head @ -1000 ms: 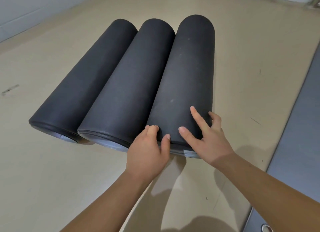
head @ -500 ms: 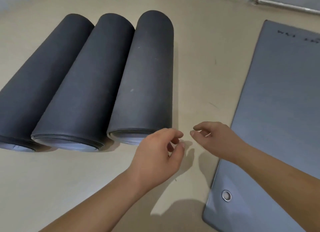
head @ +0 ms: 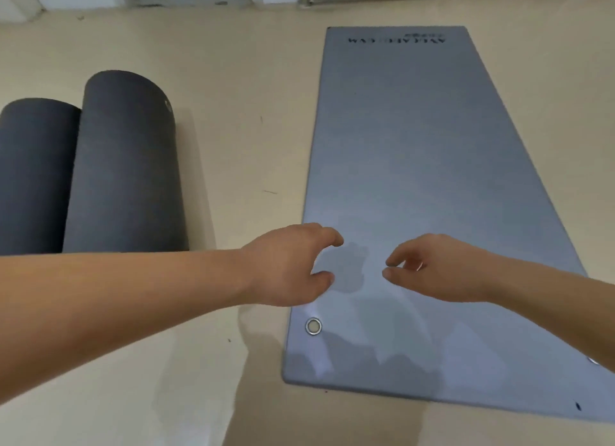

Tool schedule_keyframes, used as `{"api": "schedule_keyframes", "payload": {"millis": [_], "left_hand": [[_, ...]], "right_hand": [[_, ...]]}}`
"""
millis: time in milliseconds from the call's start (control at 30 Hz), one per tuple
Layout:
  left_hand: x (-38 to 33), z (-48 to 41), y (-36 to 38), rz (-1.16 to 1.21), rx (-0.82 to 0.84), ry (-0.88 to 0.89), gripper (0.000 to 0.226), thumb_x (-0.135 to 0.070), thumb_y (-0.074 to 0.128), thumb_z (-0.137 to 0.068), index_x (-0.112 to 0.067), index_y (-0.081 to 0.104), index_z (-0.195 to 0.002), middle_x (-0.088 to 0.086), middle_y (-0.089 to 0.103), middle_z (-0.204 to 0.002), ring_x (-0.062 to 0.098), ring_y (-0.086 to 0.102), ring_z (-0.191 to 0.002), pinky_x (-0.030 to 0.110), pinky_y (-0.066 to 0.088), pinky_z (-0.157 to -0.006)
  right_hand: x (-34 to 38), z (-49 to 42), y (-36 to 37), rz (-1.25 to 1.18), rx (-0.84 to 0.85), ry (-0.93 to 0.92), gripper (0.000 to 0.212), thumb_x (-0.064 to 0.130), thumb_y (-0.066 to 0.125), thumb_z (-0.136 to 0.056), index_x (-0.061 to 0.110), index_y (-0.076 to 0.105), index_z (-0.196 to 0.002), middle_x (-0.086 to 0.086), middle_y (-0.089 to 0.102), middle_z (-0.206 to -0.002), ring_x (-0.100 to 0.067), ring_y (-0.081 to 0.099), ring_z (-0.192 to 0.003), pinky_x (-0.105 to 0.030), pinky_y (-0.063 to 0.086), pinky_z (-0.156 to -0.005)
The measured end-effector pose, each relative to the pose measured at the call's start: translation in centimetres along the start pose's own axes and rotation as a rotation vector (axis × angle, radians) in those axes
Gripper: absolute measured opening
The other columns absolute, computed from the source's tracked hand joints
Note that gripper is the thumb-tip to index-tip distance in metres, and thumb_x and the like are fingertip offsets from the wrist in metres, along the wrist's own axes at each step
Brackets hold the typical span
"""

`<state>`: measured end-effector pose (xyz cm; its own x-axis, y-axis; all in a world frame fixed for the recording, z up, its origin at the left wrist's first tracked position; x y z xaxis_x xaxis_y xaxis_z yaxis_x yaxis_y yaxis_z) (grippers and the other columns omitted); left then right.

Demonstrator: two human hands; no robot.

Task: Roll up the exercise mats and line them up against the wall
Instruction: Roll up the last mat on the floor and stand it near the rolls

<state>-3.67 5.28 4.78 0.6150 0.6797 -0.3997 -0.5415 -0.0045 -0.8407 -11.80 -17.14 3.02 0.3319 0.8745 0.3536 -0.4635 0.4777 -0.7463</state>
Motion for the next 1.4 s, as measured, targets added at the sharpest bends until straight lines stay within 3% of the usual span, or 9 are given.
{"api": "schedule_keyframes", "payload": {"millis": [167, 333, 400, 567, 767, 967, 1167, 1267, 1400], "left_hand": [[-6.7, -5.7, 3.5, -0.181, 0.231, 0.017, 0.062, -0.042, 0.058, -0.101, -0.024, 0.037, -0.157, -0.001, 0.048, -0.151, 0.022, 0.051, -0.134, 0.038, 0.048, -0.105], [-10.0, -9.2, 11.6, -0.383, 0.377, 0.041, 0.061, -0.054, 0.067, -0.093, -0.018, 0.051, -0.14, 0.005, 0.053, -0.131, 0.027, 0.058, -0.114, 0.038, 0.05, -0.08], [-10.2, -8.6, 16.0, -0.433, 0.417, 0.055, 0.077, -0.063, 0.073, -0.083, -0.019, 0.047, -0.14, 0.006, 0.047, -0.134, 0.028, 0.052, -0.117, 0.038, 0.044, -0.077], [-8.4, -5.9, 22.6, -0.622, 0.305, 0.168, 0.125, -0.076, 0.079, -0.067, -0.013, 0.018, -0.157, 0.022, 0.014, -0.16, 0.041, 0.026, -0.14, 0.049, 0.045, -0.098], [-8.2, -6.7, 21.4, -0.657, 0.282, 0.296, 0.079, -0.061, 0.07, -0.083, -0.014, 0.042, -0.139, 0.019, 0.037, -0.146, 0.037, 0.043, -0.122, 0.039, 0.039, -0.071], [-8.3, -6.2, 21.8, -0.649, 0.277, 0.278, 0.08, -0.064, 0.069, -0.086, -0.015, 0.038, -0.141, 0.017, 0.034, -0.147, 0.037, 0.037, -0.131, 0.042, 0.043, -0.079], [-9.6, -5.1, 22.7, -0.709, 0.365, 0.311, 0.06, -0.04, 0.054, -0.097, -0.006, 0.041, -0.145, 0.031, 0.033, -0.154, 0.045, 0.039, -0.138, 0.042, 0.042, -0.075], [-9.6, -4.7, 20.3, -0.603, 0.326, 0.401, 0.041, -0.039, 0.049, -0.101, -0.012, 0.053, -0.131, 0.014, 0.05, -0.132, 0.035, 0.052, -0.118, 0.038, 0.036, -0.068], [-9.6, -3.9, 16.5, -0.565, 0.327, 0.402, 0.028, -0.029, 0.042, -0.108, -0.018, 0.047, -0.132, 0.01, 0.051, -0.124, 0.032, 0.056, -0.11, 0.041, 0.043, -0.074]], "right_hand": [[-6.3, -0.6, 2.7, -0.368, -0.141, 0.087, 0.023, 0.051, 0.067, -0.094, 0.032, 0.074, -0.103, 0.007, 0.066, -0.106, -0.012, 0.065, -0.093, -0.032, 0.054, -0.086], [-10.9, -0.1, 6.2, -0.314, -0.101, 0.149, 0.026, 0.048, 0.063, -0.097, 0.028, 0.071, -0.111, 0.003, 0.068, -0.112, -0.018, 0.064, -0.099, -0.035, 0.052, -0.093], [-12.0, 0.3, 8.0, -0.286, -0.055, 0.129, 0.028, 0.046, 0.062, -0.098, 0.026, 0.07, -0.116, 0.005, 0.068, -0.107, -0.016, 0.064, -0.097, -0.031, 0.051, -0.09], [-12.5, 1.2, 12.2, -0.333, 0.0, 0.101, 0.031, 0.043, 0.07, -0.094, 0.027, 0.072, -0.121, 0.011, 0.067, -0.098, -0.01, 0.065, -0.093, -0.022, 0.048, -0.088], [-11.7, 1.6, 13.7, -0.292, 0.054, 0.091, 0.04, 0.042, 0.076, -0.088, 0.03, 0.07, -0.126, 0.006, 0.067, -0.111, -0.012, 0.065, -0.099, -0.03, 0.051, -0.1], [-12.0, 2.8, 14.2, -0.183, 0.088, 0.089, 0.046, 0.039, 0.076, -0.087, 0.033, 0.065, -0.132, 0.007, 0.065, -0.122, -0.01, 0.058, -0.099, -0.029, 0.05, -0.098], [-12.3, 3.4, 14.2, -0.13, 0.063, 0.072, 0.057, 0.045, 0.083, -0.081, 0.029, 0.066, -0.133, 0.005, 0.064, -0.127, -0.012, 0.06, -0.11, -0.031, 0.05, -0.098], [-12.5, 3.5, 14.2, -0.079, 0.071, 0.021, 0.06, 0.049, 0.086, -0.076, 0.03, 0.068, -0.129, 0.006, 0.063, -0.123, -0.015, 0.06, -0.115, -0.033, 0.049, -0.099], [-13.0, 4.1, 13.4, -0.028, 0.012, -0.108, 0.036, 0.054, 0.072, -0.086, 0.031, 0.073, -0.113, 0.008, 0.064, -0.11, -0.016, 0.062, -0.106, -0.037, 0.052, -0.091]]}}
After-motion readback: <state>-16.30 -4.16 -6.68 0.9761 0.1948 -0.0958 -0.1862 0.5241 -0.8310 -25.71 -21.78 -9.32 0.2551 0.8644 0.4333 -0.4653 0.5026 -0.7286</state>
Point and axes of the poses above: each hand's wrist, its own z-axis away from the middle knuckle, its own y-axis out of the palm, x = y × z, the point moved 3 cm from there along -z, towards the middle knuckle
